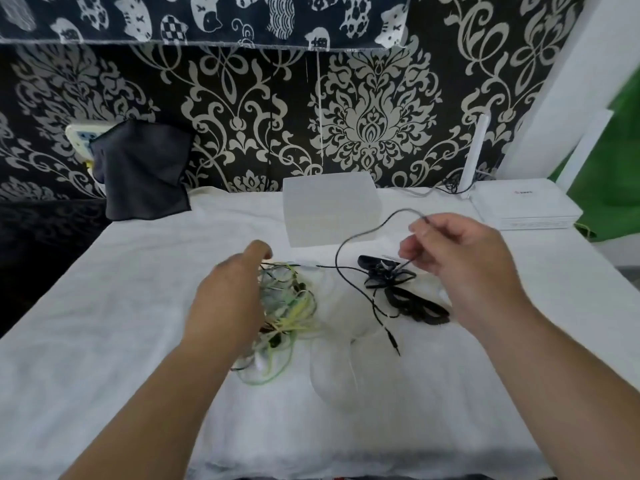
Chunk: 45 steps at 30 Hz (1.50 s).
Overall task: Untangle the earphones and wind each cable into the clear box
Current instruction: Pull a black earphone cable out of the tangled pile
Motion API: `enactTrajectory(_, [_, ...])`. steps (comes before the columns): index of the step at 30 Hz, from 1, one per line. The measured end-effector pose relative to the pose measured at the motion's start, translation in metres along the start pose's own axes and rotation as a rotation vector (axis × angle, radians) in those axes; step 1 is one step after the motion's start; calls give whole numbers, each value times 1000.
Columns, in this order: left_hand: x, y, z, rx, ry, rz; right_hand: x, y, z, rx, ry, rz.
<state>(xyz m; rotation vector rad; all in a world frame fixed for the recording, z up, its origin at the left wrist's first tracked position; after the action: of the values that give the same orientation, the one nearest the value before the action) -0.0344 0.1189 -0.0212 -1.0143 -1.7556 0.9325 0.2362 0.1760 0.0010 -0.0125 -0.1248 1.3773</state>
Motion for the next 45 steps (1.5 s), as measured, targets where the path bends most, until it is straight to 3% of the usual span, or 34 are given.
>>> enactTrajectory(3, [5, -11, 15, 30, 7, -159, 2, -1, 12, 406, 157, 29])
enactTrajectory(6, [8, -16, 27, 70, -78, -134, 3, -5, 26, 614, 200, 93])
enactTrajectory(10, [4, -18, 16, -25, -153, -14, -4, -1, 39, 654, 182, 262])
enactTrajectory(13, [-4, -27, -22, -332, 35, -58, -13, 11, 41, 629, 185, 385])
enactTrajectory(16, [-21, -17, -62, -547, 169, 153, -25, 25, 46, 656, 206, 484])
enactTrajectory(18, [-33, -4, -75, -500, 205, 277, -31, 32, 49, 689, 214, 535])
enactTrajectory(23, [-40, 19, -69, -318, 295, 342, -32, 30, 58, 824, 224, 672])
enactTrajectory(26, [-43, 29, -59, -203, 265, 426, -26, 16, 63, 834, 225, 615])
enactTrajectory(31, [-40, 36, -39, -33, 90, 441, -5, -14, 37, 652, 341, 99])
enactTrajectory(33, [-37, 35, -35, -27, 41, 414, 3, -25, 21, 279, 323, -50])
enactTrajectory(35, [-36, 35, -34, -14, 14, 406, 6, -32, 12, -262, 260, -24])
enactTrajectory(37, [-37, 35, -32, 3, -8, 412, 2, -28, 4, -738, 203, 177])
enactTrajectory(39, [-38, 35, -33, 23, -3, 415, -8, -23, -5, -1056, 208, 356])
enactTrajectory(42, [-39, 36, -36, 27, 51, 406, -14, -15, -6, -1242, 128, 377])
enactTrajectory(45, [-40, 39, -40, 3, 118, 400, -14, -1, 9, -1101, -27, 302])
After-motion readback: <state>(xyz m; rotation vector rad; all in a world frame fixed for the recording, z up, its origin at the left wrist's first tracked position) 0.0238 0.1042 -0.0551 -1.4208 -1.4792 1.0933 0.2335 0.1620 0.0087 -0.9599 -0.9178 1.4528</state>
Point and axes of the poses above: each hand's wrist, its own x-axis towards the middle knuckle, its own y-axis out of the palm, z = x × y, the point moved 6 cm from there along x, towards the middle knuckle, and after that the axes turned 6 degrees about -z, right-handed, at the moved point
